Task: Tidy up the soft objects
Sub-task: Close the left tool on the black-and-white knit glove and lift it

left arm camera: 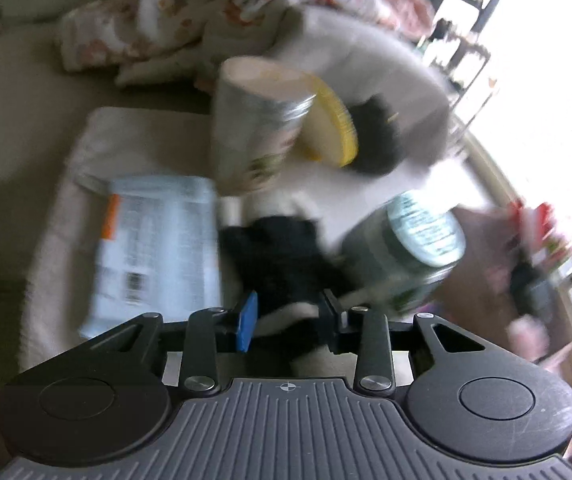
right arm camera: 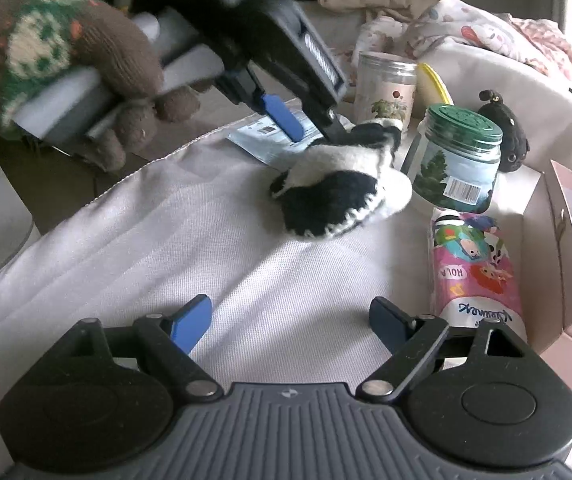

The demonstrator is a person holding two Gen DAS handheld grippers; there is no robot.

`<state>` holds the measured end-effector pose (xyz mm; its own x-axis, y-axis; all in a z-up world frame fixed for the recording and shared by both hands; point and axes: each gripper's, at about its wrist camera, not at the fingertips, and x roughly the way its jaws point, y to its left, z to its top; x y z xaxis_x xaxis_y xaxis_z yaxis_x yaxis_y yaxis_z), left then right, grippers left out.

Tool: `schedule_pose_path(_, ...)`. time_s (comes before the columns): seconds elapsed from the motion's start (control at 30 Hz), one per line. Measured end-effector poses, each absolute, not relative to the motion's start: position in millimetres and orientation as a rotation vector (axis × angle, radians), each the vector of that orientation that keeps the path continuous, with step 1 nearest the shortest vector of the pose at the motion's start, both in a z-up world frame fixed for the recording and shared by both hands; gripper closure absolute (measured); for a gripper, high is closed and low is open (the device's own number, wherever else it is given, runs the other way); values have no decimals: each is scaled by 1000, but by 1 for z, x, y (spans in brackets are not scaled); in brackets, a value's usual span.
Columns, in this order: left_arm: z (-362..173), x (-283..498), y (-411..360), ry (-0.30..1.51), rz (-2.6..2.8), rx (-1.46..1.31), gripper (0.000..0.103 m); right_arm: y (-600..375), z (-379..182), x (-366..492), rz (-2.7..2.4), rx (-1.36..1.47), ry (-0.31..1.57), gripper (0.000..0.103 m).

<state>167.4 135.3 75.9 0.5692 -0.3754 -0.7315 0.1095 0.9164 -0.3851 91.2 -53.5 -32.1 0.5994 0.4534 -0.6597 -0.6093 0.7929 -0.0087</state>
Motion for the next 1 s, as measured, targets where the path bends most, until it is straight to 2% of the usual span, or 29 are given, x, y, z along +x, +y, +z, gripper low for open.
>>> schedule_pose_path(0.1, 83, 162, 109, 879, -323, -262, 66, -52, -32, 92, 620, -245, 690, 16)
schedule_pose_path(0.27, 69, 158, 51, 873, -349, 60, 63, -53, -32, 91, 616, -245, 690, 16)
schedule_pose_path(0.4, 70, 145, 48, 848, -335, 183, 56, -54, -32, 89, 607, -240, 691, 16)
schedule_pose_path(0.47, 74, 141, 58, 860, -304, 198, 47, -55, -33, 89, 604, -236, 693, 16)
schedule_pose_path(0.6, 79, 144, 77, 865, -243, 179, 45, -56, -32, 89, 604, -232, 696, 16)
schedule_pose_path(0.73, 64, 168, 86, 914, -229, 63, 23, -56, -32, 89, 603, -232, 696, 15)
schedule_pose_path(0.83, 53, 187, 88, 970, -244, -66, 21, -57, -32, 90, 601, -231, 698, 15)
schedule_pose_path(0.97, 39, 197, 80, 1020, -246, -72, 4, -56, -33, 91, 599, -229, 700, 14)
schedule_pose_path(1.0, 38, 197, 77, 1016, -254, -46, 3, -56, -33, 91, 600, -229, 699, 14)
